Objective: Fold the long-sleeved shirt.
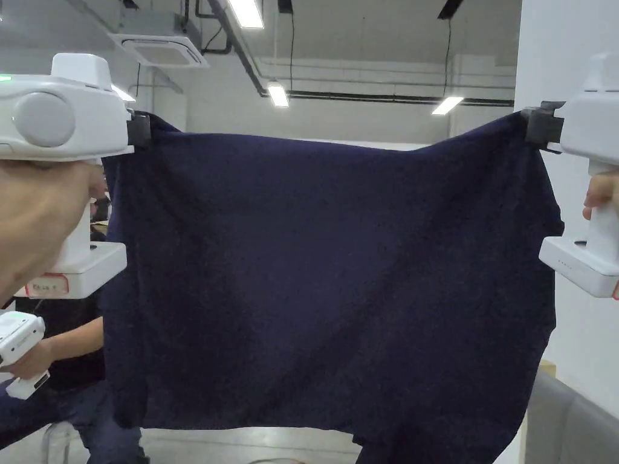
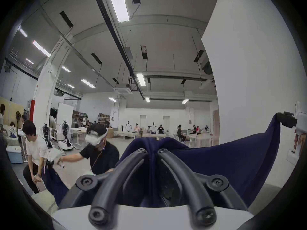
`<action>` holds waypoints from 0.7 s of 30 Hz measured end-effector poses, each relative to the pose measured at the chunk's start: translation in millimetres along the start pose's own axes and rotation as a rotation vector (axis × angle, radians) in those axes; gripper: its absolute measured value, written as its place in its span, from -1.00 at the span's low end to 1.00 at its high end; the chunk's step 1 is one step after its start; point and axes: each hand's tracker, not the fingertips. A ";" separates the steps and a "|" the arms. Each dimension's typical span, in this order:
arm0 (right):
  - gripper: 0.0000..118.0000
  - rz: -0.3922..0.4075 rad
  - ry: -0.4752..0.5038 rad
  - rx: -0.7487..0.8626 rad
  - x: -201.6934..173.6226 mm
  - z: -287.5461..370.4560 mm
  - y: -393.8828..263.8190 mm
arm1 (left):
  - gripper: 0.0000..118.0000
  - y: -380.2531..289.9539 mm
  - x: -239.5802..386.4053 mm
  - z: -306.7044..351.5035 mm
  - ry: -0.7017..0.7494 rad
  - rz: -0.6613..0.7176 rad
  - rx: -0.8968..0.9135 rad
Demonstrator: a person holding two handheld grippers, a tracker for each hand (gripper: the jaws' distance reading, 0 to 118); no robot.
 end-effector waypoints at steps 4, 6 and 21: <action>-1.00 0.001 0.039 -0.116 2.4 30.4 -66.2 | -0.81 -66.5 -8.2 18.6 -0.038 0.033 -0.104; -1.00 -0.009 0.054 -0.174 4.8 55.2 -105.7 | -0.81 -105.6 -9.7 38.6 -0.053 0.020 -0.164; -1.00 -0.095 0.107 -0.648 18.2 354.8 -323.9 | -0.81 -346.4 -2.3 305.4 -0.164 0.054 -0.533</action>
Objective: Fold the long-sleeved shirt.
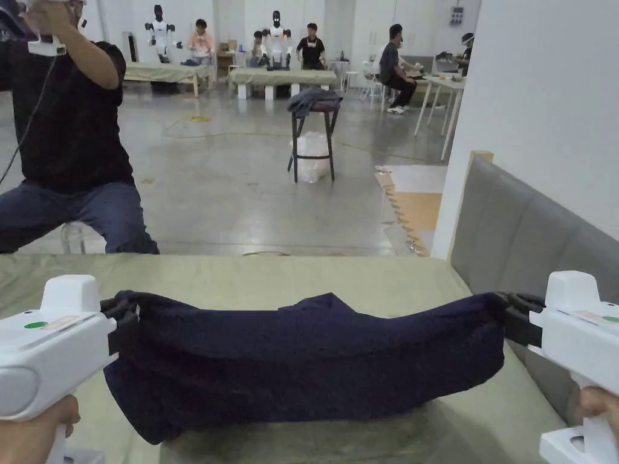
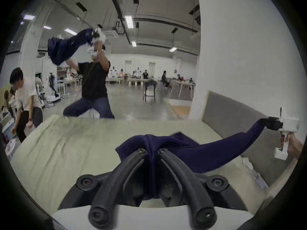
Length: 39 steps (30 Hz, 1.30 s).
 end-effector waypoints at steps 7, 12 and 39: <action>-1.00 -0.006 0.044 -0.258 -0.1 63.7 -142.0 | -0.81 -142.6 -3.2 70.1 -0.063 -0.015 -0.371; -1.00 -0.058 0.076 -0.496 -3.8 84.4 -220.9 | -0.81 -232.1 -0.1 92.7 -0.047 -0.099 -0.622; -0.24 0.005 -0.059 -0.254 -49.5 60.5 -195.4 | 0.31 -181.3 22.2 59.5 0.143 0.117 -0.335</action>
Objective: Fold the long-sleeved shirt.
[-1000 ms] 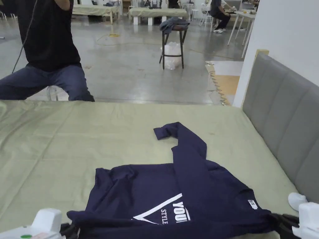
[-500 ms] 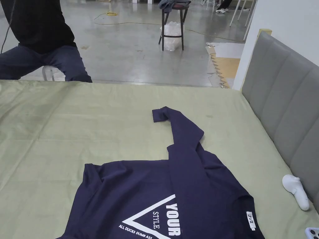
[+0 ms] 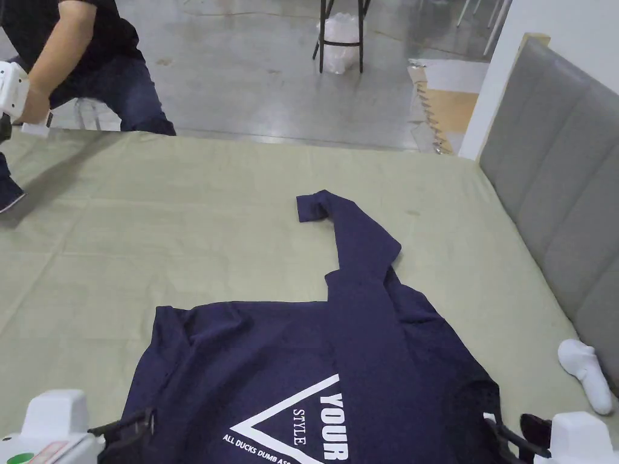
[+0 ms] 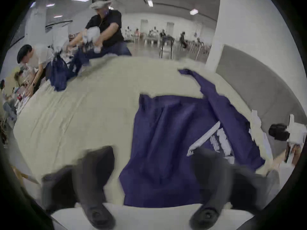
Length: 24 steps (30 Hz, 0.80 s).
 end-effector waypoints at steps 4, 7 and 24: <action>-1.00 -0.033 -0.012 0.038 -18.2 -46.2 16.2 | -0.90 20.0 39.4 -54.5 0.017 -0.105 0.065; -1.00 -0.026 -0.027 0.053 -30.5 -88.7 38.3 | -0.91 40.3 54.4 -92.6 -0.041 -0.045 0.051; 0.87 0.028 0.014 -0.179 -49.0 -564.2 303.4 | -0.91 112.2 76.3 -277.5 -0.152 -0.090 0.011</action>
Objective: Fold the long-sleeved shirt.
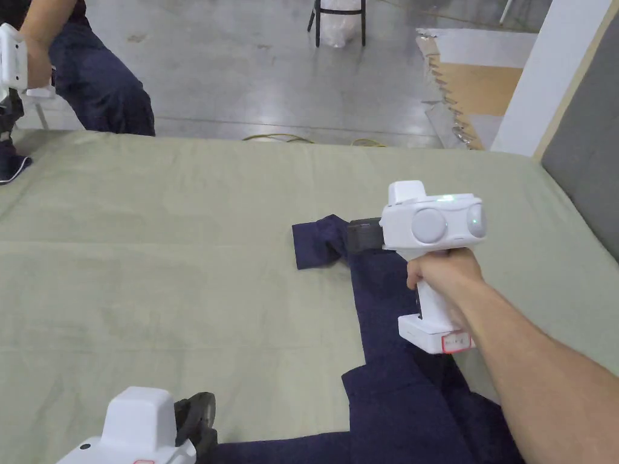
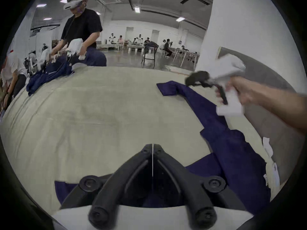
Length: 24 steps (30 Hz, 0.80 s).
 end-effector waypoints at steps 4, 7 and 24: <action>0.58 -0.197 0.104 -0.097 3.6 -33.3 6.6 | -0.91 -4.8 -7.3 -8.5 -0.005 0.004 0.001; -0.83 -0.009 -0.005 -0.111 -7.8 -22.6 1.8 | -0.91 -7.8 -10.7 -11.8 0.011 -0.012 -0.007; -0.94 0.030 -0.002 0.246 -0.1 327.6 -146.2 | -0.92 -3.5 10.2 171.9 0.054 0.053 0.144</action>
